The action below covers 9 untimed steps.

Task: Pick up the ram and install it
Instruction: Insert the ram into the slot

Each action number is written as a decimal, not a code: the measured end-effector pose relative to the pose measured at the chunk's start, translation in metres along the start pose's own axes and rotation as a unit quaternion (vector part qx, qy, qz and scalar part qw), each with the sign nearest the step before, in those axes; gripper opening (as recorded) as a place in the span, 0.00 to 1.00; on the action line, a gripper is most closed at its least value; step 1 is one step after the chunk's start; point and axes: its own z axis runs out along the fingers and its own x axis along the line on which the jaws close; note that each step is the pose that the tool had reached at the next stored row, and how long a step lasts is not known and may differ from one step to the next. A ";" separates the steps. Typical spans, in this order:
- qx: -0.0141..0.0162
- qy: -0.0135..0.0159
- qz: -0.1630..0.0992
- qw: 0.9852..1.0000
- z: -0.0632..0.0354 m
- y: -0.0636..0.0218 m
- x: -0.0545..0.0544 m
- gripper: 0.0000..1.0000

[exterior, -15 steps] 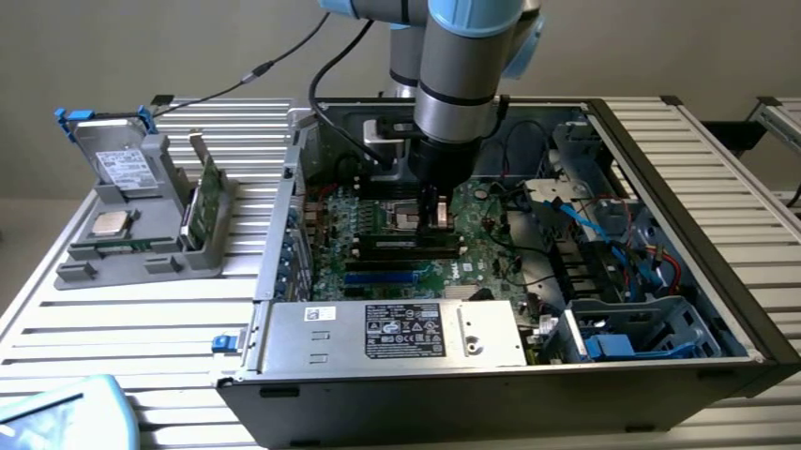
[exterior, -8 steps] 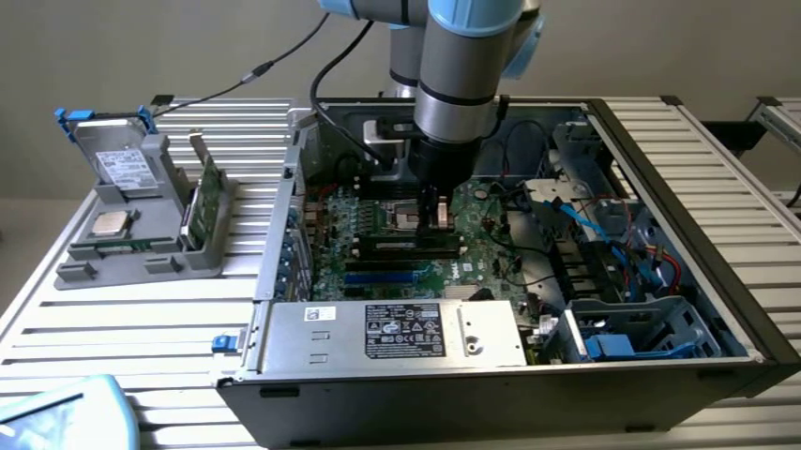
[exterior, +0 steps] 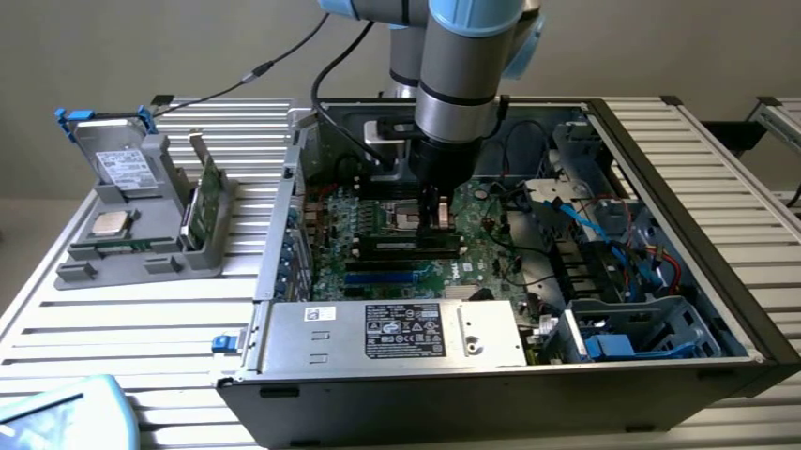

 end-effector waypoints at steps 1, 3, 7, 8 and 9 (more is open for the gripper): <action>0.000 0.000 0.000 1.000 0.0000 -0.0001 0.000 0.14; 0.000 0.000 0.000 1.000 0.0002 -0.0001 0.000 0.14; 0.000 0.000 0.000 1.000 0.0010 -0.0001 0.000 0.14; 0.000 0.000 0.000 1.000 0.0012 -0.0001 0.000 0.14; 0.000 0.000 0.000 1.000 0.0014 -0.0001 0.000 0.14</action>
